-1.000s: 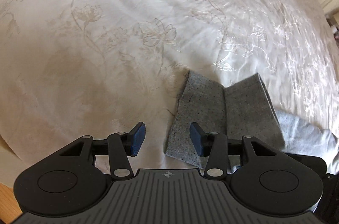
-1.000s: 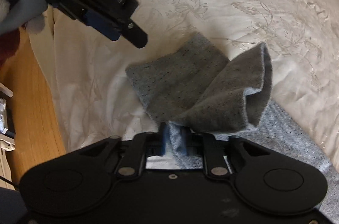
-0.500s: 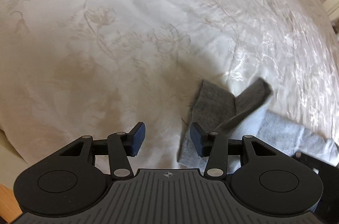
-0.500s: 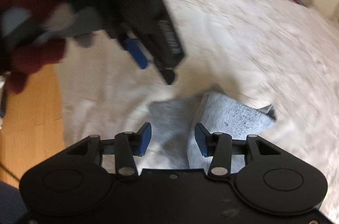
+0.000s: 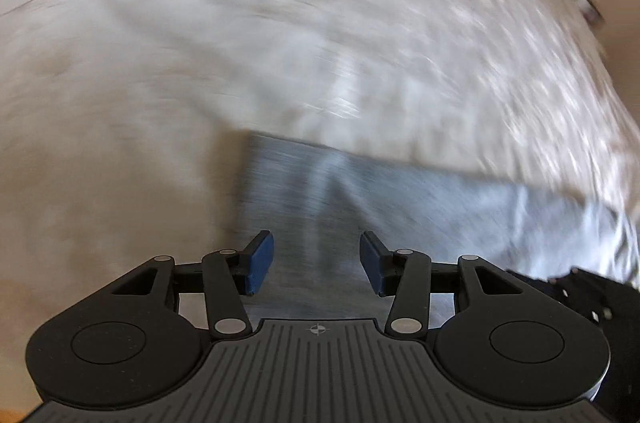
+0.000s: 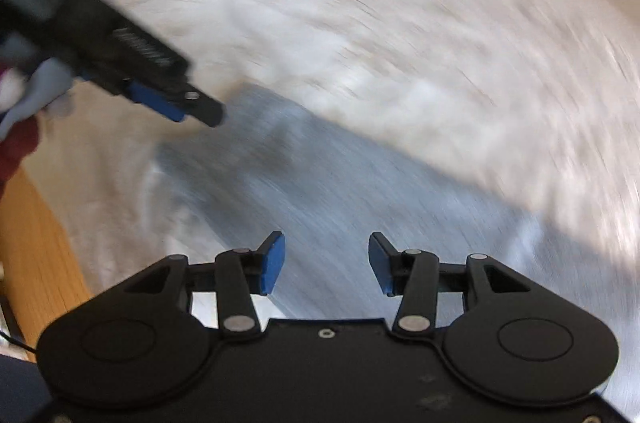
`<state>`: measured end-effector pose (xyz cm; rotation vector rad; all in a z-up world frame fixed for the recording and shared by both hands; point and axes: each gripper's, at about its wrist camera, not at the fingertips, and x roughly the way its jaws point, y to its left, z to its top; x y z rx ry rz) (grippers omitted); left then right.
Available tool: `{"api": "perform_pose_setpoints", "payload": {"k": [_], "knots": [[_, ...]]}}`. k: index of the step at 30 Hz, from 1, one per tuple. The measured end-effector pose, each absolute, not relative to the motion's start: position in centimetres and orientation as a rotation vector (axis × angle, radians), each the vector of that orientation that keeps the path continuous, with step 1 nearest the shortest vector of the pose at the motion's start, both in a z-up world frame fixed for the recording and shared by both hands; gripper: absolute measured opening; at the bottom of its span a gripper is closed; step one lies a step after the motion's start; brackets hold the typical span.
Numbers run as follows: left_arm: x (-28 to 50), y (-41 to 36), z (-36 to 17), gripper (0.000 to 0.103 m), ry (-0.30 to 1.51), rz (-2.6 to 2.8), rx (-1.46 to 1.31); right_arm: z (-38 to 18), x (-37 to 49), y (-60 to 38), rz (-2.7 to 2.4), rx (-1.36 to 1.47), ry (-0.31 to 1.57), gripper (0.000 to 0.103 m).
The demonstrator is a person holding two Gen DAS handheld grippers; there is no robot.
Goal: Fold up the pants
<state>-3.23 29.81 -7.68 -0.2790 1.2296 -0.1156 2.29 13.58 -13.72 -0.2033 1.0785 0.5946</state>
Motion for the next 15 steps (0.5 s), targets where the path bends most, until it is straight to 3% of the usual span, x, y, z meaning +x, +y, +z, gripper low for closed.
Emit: {"api": "perform_pose_setpoints", "payload": {"k": [6, 15], "knots": [[-4.2, 26.1, -11.9, 0.046, 1.334, -0.182, 0.004, -17.8, 1.7, 8.4, 0.361, -0.077, 1.275, 0.045], [-2.1, 25.4, -9.1, 0.047, 1.275, -0.195, -0.086, -13.2, 4.1, 1.9, 0.204, 0.060, 1.147, 0.046]]}}
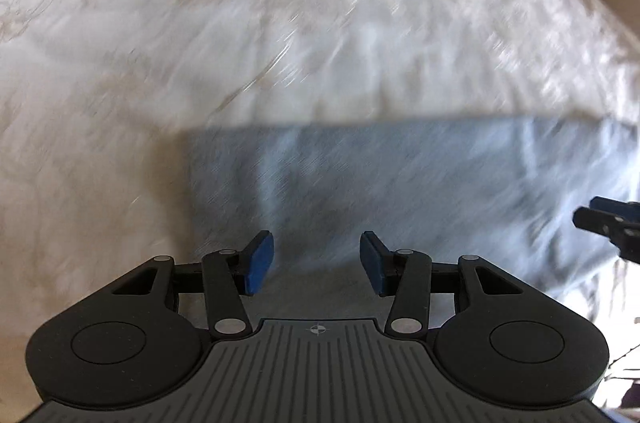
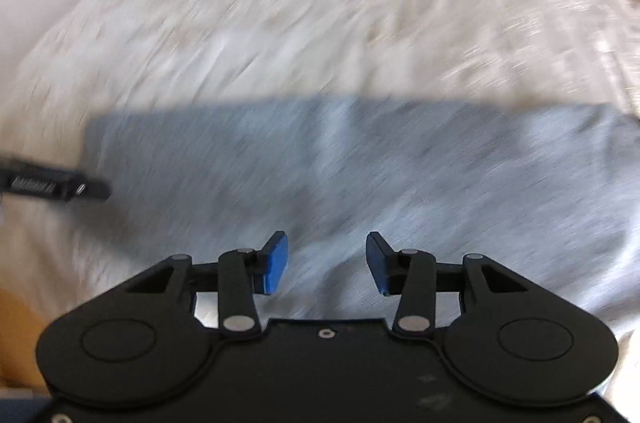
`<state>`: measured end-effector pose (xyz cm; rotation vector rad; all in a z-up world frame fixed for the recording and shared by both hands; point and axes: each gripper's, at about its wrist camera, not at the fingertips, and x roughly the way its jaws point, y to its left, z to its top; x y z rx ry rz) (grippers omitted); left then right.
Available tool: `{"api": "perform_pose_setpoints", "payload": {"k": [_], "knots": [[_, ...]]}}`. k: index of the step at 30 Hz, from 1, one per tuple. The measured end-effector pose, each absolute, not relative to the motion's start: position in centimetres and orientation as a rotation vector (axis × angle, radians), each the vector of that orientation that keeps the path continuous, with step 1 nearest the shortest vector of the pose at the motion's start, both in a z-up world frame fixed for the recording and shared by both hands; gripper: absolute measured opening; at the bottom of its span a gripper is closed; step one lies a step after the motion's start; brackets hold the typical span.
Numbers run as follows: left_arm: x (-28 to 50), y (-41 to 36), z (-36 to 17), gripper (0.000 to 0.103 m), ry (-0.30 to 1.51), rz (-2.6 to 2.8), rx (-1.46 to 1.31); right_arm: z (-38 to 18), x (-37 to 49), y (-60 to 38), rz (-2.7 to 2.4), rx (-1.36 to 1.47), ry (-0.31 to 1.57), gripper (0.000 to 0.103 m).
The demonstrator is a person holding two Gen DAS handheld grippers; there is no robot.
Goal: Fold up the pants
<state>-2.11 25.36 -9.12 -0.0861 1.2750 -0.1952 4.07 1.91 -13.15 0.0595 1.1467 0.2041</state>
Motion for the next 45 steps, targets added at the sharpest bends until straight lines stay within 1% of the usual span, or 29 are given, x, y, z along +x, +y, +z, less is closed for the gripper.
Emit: {"api": "perform_pose_setpoints", "payload": {"k": [3, 7, 9, 12, 14, 18, 19, 20, 22, 27, 28, 29, 30, 31, 34, 36, 38, 41, 45], "knots": [[-1.3, 23.0, -8.6, 0.047, 1.265, -0.260, -0.141, -12.1, 5.8, -1.8, 0.100, 0.095, 1.109, 0.048], [-1.2, 18.9, -9.2, 0.047, 1.278, -0.335, -0.141, -11.2, 7.7, -7.3, -0.026, 0.111, 1.069, 0.049], [-1.5, 17.1, -10.2, 0.047, 1.299, -0.371, -0.141, -11.0, 8.3, -10.1, -0.068, 0.106, 1.053, 0.050], [-1.7, 15.3, -13.4, 0.051, 1.401, -0.341, -0.109, -10.7, 9.6, -13.8, -0.104, 0.112, 1.047, 0.056], [-2.2, 14.9, -14.6, 0.051, 1.403, -0.309, -0.099, -10.7, 10.6, -16.1, -0.110, 0.104, 1.048, 0.058], [-2.0, 14.2, -14.0, 0.052, 1.418, -0.242, -0.110, -11.4, 13.6, -19.1, -0.073, 0.078, 1.070, 0.064], [-1.9, 14.0, -13.8, 0.052, 1.418, -0.223, -0.115, -11.9, 14.5, -19.8, -0.049, 0.076, 1.084, 0.067], [-1.8, 13.8, -13.3, 0.052, 1.412, -0.195, -0.125, -12.3, 15.4, -20.6, -0.016, 0.074, 1.104, 0.074], [-1.6, 12.8, -12.5, 0.052, 1.393, -0.159, -0.143, -13.2, 16.8, -21.5, 0.057, 0.060, 1.151, 0.079], [-1.0, 9.2, -9.6, 0.053, 1.313, -0.126, -0.207, -16.6, 18.7, -22.7, 0.215, -0.006, 1.276, 0.079], [-0.9, 8.2, -9.2, 0.053, 1.301, -0.130, -0.214, -17.3, 18.9, -23.0, 0.258, 0.004, 1.301, 0.074], [-0.7, 6.9, -8.7, 0.053, 1.288, -0.142, -0.217, -17.4, 18.7, -23.1, 0.306, 0.013, 1.302, 0.041], [-0.3, 6.1, -8.2, 0.053, 1.278, -0.151, -0.217, -17.2, 18.4, -23.1, 0.349, 0.010, 1.291, 0.016], [0.0, 5.0, -7.8, 0.053, 1.266, -0.165, -0.213, -16.8, 18.0, -23.1, 0.371, -0.014, 1.267, 0.006], [1.7, 1.2, -7.0, 0.053, 1.233, -0.216, -0.202, -14.2, 15.0, -22.6, 0.428, -0.120, 1.122, 0.005], [3.1, -0.7, -7.1, 0.053, 1.214, -0.248, -0.192, -12.9, 13.0, -22.4, 0.461, -0.172, 1.056, 0.005], [4.8, -2.5, -7.2, 0.053, 1.206, -0.278, -0.171, -12.3, 10.4, -22.1, 0.494, -0.223, 1.015, 0.002], [6.7, -6.3, -7.8, 0.053, 1.200, -0.332, -0.125, -12.6, 7.3, -21.4, 0.529, -0.258, 1.006, 0.002], [7.8, -9.3, -9.5, 0.053, 1.230, -0.352, -0.053, -13.9, 5.2, -21.2, 0.525, -0.272, 1.042, 0.002]]}}
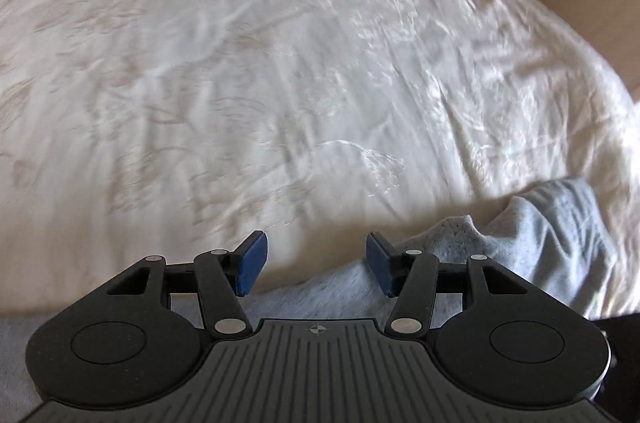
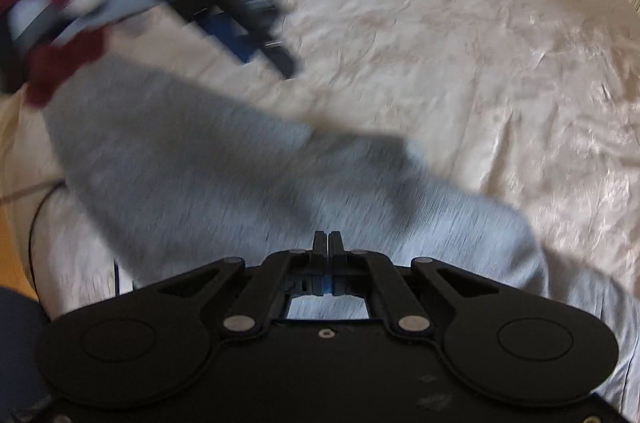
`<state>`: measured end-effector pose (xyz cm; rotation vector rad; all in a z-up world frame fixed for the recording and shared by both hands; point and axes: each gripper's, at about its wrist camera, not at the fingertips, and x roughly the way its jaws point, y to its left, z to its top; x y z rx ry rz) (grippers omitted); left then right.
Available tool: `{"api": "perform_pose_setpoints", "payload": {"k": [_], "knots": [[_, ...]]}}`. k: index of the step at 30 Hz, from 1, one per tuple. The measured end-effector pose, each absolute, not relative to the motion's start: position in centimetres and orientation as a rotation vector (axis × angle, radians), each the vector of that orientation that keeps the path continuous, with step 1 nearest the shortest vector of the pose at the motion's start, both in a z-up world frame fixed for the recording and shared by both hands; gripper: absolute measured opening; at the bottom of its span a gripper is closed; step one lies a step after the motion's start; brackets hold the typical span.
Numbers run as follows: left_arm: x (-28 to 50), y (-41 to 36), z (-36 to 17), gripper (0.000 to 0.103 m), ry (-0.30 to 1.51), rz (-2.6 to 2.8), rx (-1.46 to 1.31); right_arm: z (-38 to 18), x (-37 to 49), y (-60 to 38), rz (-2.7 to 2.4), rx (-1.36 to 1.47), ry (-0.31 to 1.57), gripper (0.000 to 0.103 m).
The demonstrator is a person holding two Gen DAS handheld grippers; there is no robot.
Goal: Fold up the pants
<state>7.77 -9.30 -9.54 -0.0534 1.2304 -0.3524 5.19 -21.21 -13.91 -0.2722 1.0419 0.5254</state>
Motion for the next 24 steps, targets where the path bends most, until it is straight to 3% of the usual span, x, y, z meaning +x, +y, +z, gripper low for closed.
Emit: {"api": "perform_pose_setpoints", "payload": {"k": [3, 5, 8, 18, 22, 24], "knots": [[7.9, -10.4, -10.5, 0.053, 1.261, -0.386, -0.071, -13.5, 5.8, -22.6, 0.454, -0.186, 1.032, 0.008], [7.5, -11.4, -11.1, 0.053, 1.302, -0.423, -0.059, -12.5, 7.3, -24.0, 0.398, -0.115, 1.001, 0.028], [5.7, -12.1, -12.7, 0.053, 1.367, -0.458, 0.004, -11.5, 10.3, -25.4, 0.385, -0.060, 0.997, 0.047], [3.0, -11.9, -14.4, 0.055, 1.367, -0.431, -0.007, -15.2, 19.0, -24.6, 0.424, -0.024, 1.262, 0.070], [3.4, -11.9, -14.6, 0.055, 1.373, -0.443, -0.016, -17.6, 19.7, -24.1, 0.521, -0.001, 1.398, 0.067], [3.6, -11.6, -14.6, 0.055, 1.376, -0.452, -0.027, -17.7, 18.6, -23.6, 0.582, -0.022, 1.414, 0.034]]}}
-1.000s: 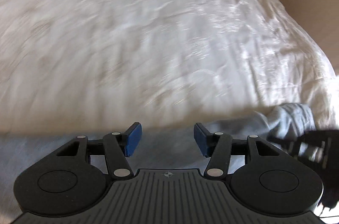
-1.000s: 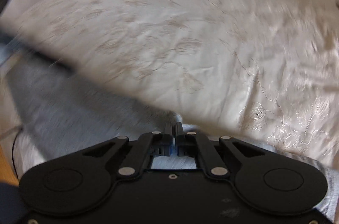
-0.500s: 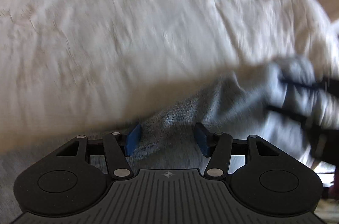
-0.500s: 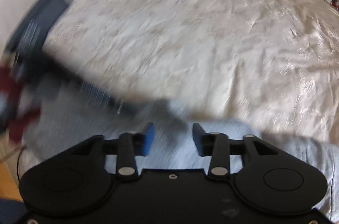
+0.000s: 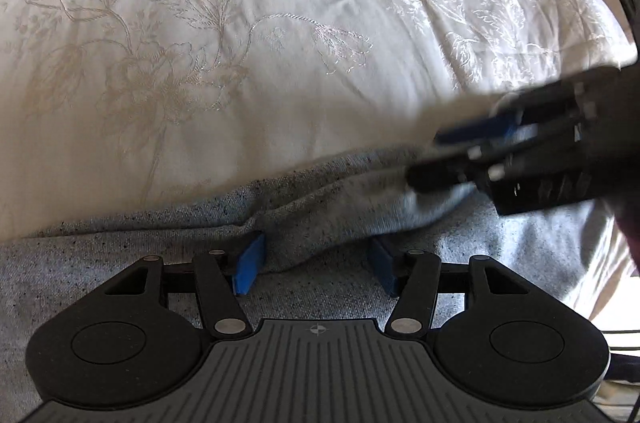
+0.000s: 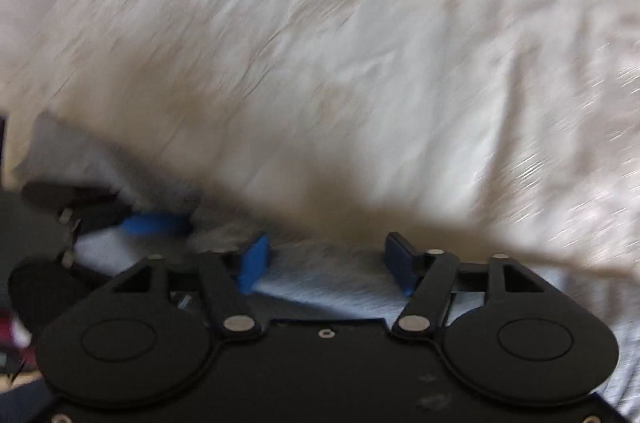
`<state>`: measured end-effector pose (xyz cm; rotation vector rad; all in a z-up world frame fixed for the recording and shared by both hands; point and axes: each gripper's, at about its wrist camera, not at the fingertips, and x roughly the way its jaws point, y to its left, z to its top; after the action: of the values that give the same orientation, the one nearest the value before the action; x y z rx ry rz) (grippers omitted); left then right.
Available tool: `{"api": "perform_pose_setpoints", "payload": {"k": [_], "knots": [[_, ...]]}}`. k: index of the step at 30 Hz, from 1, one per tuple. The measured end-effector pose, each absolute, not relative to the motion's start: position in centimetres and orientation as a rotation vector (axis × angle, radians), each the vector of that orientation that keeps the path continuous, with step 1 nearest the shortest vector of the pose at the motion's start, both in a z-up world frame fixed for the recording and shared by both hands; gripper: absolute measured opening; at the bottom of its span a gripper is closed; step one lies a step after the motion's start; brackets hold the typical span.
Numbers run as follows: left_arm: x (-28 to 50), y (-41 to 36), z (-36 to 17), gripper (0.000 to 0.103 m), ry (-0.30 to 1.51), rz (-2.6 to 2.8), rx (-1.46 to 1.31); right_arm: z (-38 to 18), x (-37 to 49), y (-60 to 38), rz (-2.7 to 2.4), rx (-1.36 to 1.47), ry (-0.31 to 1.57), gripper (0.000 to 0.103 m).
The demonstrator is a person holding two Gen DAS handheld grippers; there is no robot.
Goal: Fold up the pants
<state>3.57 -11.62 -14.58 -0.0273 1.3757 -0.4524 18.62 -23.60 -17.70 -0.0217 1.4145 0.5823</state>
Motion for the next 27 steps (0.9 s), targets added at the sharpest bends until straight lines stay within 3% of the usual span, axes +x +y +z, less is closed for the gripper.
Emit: {"api": "perform_pose_setpoints", "payload": {"k": [1, 10, 13, 18, 20, 24, 27], "knots": [[3.6, -11.6, -14.5, 0.055, 1.376, -0.460, -0.031, -17.5, 17.7, -23.2, 0.604, -0.067, 1.403, 0.018], [6.4, -9.4, -9.9, 0.057, 1.248, -0.480, -0.175, -12.9, 9.4, -23.0, 0.560, -0.226, 1.094, 0.006], [7.9, -10.1, -10.6, 0.059, 1.269, -0.490, -0.144, -12.1, 6.7, -22.8, 0.546, -0.267, 1.033, 0.006], [8.8, -13.0, -15.3, 0.061, 1.474, -0.527, -0.039, -12.6, 5.1, -22.9, 0.528, -0.229, 1.080, 0.002], [8.1, -13.7, -15.4, 0.061, 1.471, -0.557, -0.006, -12.4, 4.9, -23.3, 0.508, -0.215, 1.079, 0.002], [6.6, -14.0, -13.5, 0.061, 1.409, -0.596, 0.011, -10.7, 7.2, -25.5, 0.403, -0.105, 1.054, 0.009], [4.8, -14.5, -12.1, 0.061, 1.345, -0.633, 0.072, -10.5, 11.1, -27.2, 0.318, -0.007, 1.082, 0.042]]}}
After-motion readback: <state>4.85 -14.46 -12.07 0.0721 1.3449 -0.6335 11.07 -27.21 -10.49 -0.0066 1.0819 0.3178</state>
